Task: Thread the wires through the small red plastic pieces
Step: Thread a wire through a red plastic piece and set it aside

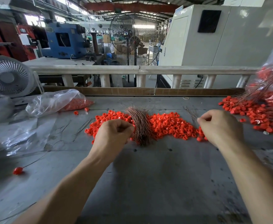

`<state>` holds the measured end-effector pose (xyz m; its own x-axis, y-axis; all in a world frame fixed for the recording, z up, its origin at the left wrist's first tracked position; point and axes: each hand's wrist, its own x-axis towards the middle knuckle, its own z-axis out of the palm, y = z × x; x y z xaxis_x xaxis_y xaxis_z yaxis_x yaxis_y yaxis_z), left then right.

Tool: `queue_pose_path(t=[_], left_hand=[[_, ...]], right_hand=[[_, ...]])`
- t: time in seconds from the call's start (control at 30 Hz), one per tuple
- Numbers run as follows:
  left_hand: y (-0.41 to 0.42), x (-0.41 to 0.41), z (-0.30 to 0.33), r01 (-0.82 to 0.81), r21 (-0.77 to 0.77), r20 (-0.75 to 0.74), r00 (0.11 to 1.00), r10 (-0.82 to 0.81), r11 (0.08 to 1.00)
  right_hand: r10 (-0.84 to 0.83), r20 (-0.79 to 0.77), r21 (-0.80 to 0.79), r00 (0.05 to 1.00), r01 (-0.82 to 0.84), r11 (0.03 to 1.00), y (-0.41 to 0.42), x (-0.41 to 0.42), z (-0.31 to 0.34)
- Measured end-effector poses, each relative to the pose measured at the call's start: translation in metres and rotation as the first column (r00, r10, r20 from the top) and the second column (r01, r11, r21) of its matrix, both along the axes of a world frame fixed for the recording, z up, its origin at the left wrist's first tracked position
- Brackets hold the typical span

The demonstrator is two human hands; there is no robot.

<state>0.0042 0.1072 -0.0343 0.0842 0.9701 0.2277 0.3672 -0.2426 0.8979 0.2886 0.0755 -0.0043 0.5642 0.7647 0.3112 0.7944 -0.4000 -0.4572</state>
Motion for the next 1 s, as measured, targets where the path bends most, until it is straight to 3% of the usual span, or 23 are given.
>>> queue_pose_path(t=[0.2,0.4,0.57,0.73,1.0], left_hand=[[0.0,0.002,-0.004,-0.008,0.086,-0.231,0.973,0.028,0.996],[0.002,0.002,-0.008,-0.002,0.105,-0.349,0.936,0.039,0.995],[0.002,0.001,-0.007,0.022,0.115,-0.369,0.929,0.022,0.993],[0.002,0.002,-0.008,0.017,0.125,-0.371,0.928,0.031,0.992],[-0.002,0.004,-0.002,0.03,0.206,-0.274,0.961,0.028,0.978]], right_hand=[[0.293,-0.02,0.177,0.956,-0.285,0.942,-0.001,-0.044,-0.004],[0.603,0.024,0.146,0.798,-0.599,0.787,0.0,-0.085,-0.019],[0.611,0.147,0.074,0.778,-0.624,0.778,0.003,-0.101,-0.025],[0.598,0.152,0.074,0.787,-0.613,0.787,0.004,-0.1,-0.025],[0.638,0.193,0.188,0.746,-0.666,0.722,-0.001,-0.102,-0.018]])
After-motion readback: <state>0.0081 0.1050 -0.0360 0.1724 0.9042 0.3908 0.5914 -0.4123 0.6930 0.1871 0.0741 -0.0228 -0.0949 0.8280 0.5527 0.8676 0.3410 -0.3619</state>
